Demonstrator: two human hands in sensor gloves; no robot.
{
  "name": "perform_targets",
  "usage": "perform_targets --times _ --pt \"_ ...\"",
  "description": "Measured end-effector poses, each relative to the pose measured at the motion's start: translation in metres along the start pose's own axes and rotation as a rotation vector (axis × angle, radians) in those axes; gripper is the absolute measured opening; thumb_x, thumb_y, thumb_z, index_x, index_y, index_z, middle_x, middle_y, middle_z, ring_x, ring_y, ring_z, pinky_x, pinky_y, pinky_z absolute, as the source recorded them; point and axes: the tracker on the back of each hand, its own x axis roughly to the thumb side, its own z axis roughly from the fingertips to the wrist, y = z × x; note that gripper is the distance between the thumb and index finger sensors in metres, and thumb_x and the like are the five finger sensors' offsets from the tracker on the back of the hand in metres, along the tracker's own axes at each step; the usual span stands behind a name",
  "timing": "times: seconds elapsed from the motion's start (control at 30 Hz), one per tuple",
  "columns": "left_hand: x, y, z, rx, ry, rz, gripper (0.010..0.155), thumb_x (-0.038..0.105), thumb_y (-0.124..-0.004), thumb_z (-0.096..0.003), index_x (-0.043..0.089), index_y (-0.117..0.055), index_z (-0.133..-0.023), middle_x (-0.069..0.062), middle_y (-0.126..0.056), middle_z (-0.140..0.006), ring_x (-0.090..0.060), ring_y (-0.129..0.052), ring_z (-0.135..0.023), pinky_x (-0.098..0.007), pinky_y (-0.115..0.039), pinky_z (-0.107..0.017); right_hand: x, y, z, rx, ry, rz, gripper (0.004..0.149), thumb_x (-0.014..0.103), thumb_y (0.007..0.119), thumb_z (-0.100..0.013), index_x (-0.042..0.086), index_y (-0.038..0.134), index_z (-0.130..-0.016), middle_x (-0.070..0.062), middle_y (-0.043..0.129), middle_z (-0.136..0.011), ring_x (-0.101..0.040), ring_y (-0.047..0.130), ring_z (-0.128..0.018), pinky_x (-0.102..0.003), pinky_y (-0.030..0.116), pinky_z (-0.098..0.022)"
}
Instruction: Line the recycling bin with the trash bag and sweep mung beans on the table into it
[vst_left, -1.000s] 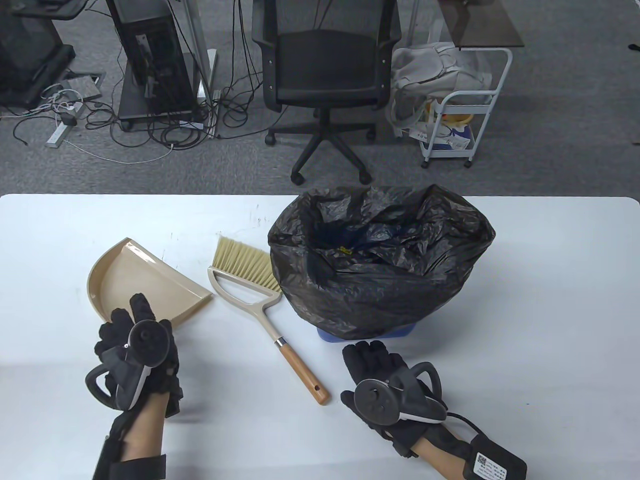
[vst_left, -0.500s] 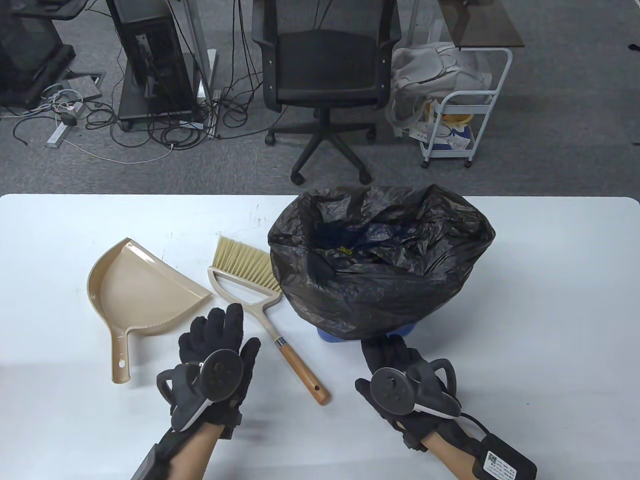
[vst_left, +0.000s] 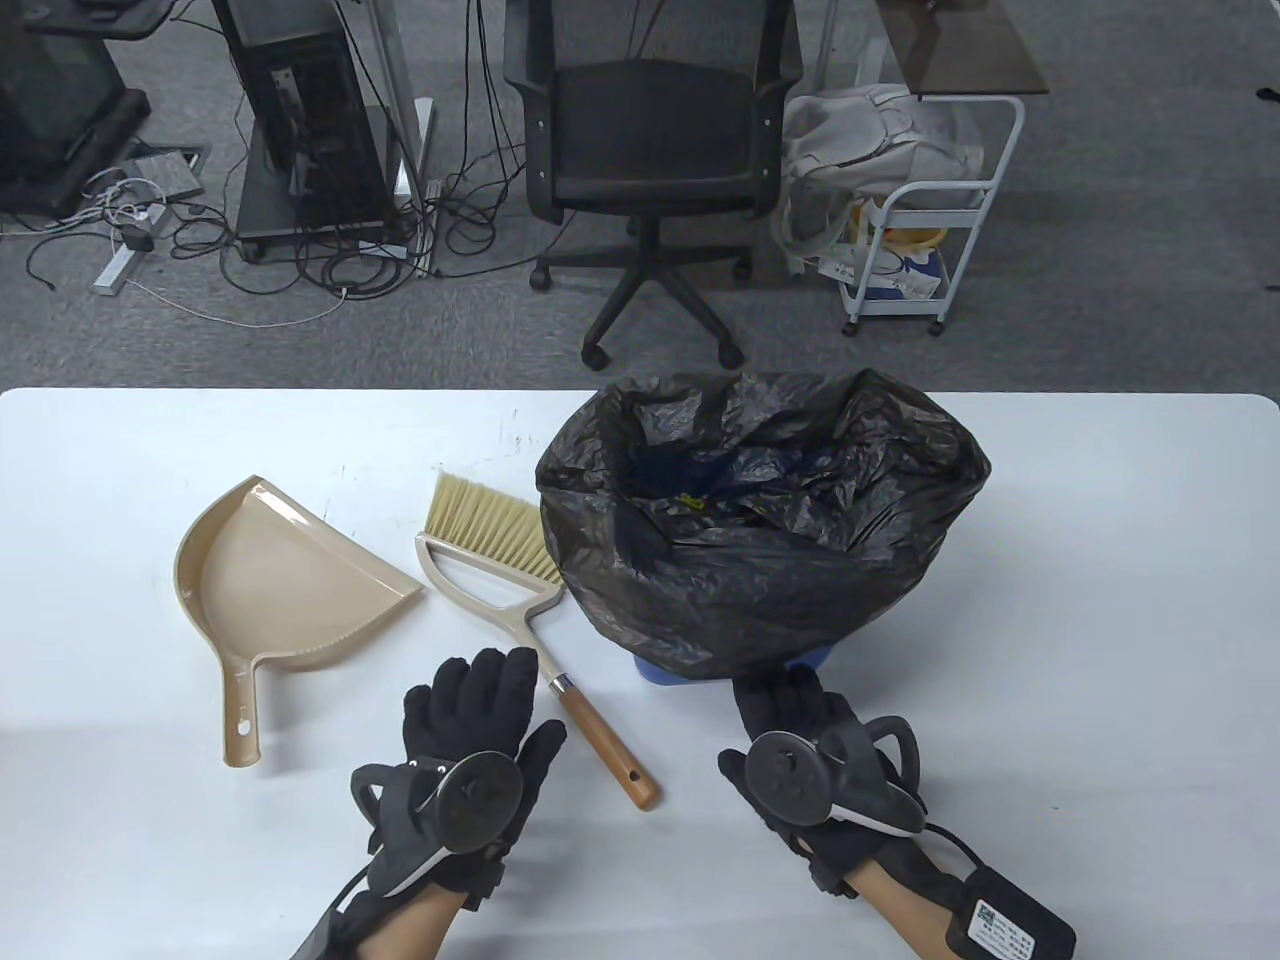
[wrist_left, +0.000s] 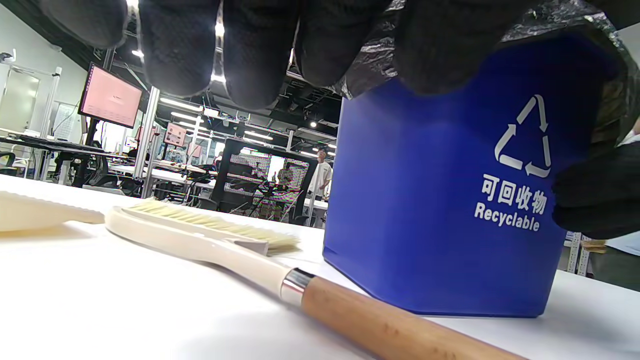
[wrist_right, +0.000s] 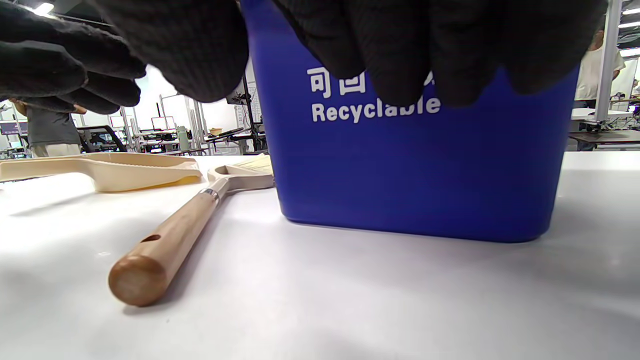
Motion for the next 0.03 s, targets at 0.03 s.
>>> perform_targets --times 0.03 --pt "-0.0018 0.0000 -0.0004 0.001 0.000 0.006 0.072 0.046 -0.080 -0.0498 0.010 -0.070 -0.111 -0.028 -0.078 -0.107 -0.065 -0.073 -0.095 -0.080 -0.055 -0.065 -0.0007 -0.0009 0.0000 -0.004 0.002 -0.003 0.080 0.044 0.073 -0.050 -0.009 0.056 -0.108 -0.040 0.067 -0.100 -0.064 0.070 -0.089 -0.071 0.066 -0.057"
